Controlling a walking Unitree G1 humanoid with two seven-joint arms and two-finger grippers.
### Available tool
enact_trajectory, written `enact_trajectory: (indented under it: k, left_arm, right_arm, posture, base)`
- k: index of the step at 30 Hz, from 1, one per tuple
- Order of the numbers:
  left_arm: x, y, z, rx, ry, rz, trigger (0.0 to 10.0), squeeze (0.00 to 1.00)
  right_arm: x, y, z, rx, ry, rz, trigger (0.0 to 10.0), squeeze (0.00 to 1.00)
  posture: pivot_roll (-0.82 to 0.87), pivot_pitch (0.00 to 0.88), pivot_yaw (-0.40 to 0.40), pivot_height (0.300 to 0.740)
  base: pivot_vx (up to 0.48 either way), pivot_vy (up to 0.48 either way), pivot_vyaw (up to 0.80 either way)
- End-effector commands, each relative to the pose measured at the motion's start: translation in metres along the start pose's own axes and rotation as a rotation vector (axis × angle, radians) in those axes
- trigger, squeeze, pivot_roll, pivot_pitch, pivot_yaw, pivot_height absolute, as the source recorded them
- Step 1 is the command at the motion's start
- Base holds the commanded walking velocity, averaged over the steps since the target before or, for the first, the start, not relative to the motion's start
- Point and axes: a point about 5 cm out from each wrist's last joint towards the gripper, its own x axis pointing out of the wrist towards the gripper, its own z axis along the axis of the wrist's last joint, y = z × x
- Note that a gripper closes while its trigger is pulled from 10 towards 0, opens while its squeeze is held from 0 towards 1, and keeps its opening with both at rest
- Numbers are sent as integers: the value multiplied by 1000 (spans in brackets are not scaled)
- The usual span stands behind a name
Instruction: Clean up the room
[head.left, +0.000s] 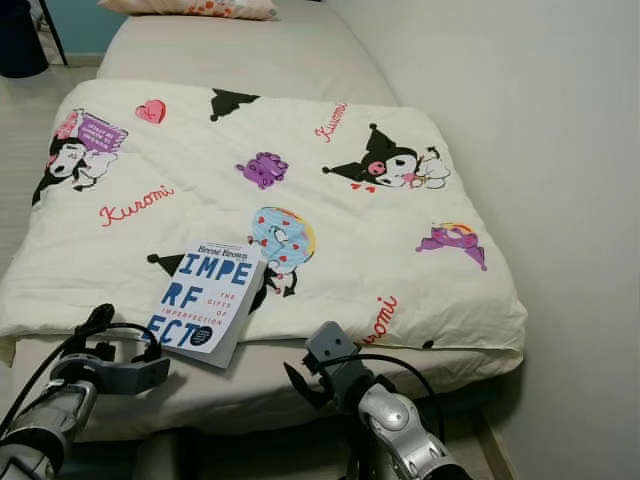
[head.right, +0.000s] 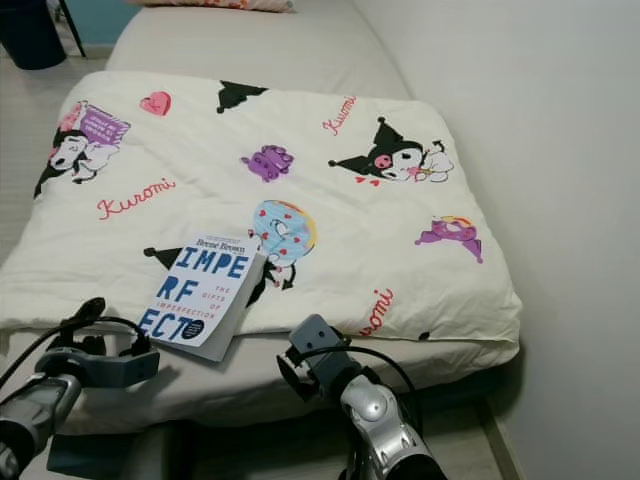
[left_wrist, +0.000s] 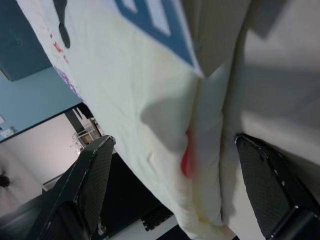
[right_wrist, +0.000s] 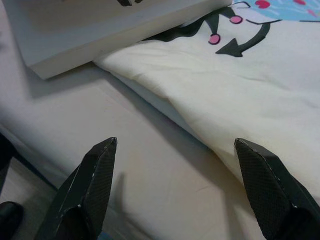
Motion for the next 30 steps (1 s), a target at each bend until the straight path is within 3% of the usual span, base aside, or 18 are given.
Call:
enact_trajectory:
  k: [1, 6, 14, 22, 28, 29, 30]
  left_arm:
    - [-4, -5, -9, 38, 24, -25, 10000, 0]
    - [-1, 1, -12, 36, 43, -11, 10000, 0]
    - [8, 23, -26, 50, 89, 53, 10000, 0]
    - [12, 33, -30, 47, 94, 98, 10000, 0]
    - [13, 38, -34, 51, 91, 111, 10000, 0]
    - [14, 40, -34, 39, 92, 112, 6706, 0]
    - [14, 40, -34, 39, 92, 112, 6706, 0]
  right_arm:
    - [-2, 4, -4, -32, 28, 19, 10000, 0]
    - [-1, 2, -4, -46, 33, 13, 10000, 0]
    - [6, -1, 4, -66, 26, -9, 10000, 0]
    - [6, -4, -1, -67, 50, -46, 10000, 0]
    - [12, 2, -1, -116, 71, -10, 10000, 0]
    - [14, 2, 1, -122, 72, -6, 10000, 0]
    - [14, 2, 1, -122, 72, -6, 10000, 0]
  posture:
    - [-182, 425, -147, 548]
    - [-187, 428, -148, 548]
    - [-199, 439, -149, 548]
    - [-176, 445, -153, 548]
    - [-158, 448, -152, 548]
    - [-158, 451, -153, 548]
    - [-158, 451, -153, 548]
  base:
    - [0, 0, 0]
    - [0, 0, 0]
    - [0, 0, 0]
    - [0, 0, 0]
    - [0, 0, 0]
    - [0, 0, 0]
    - [0, 0, 0]
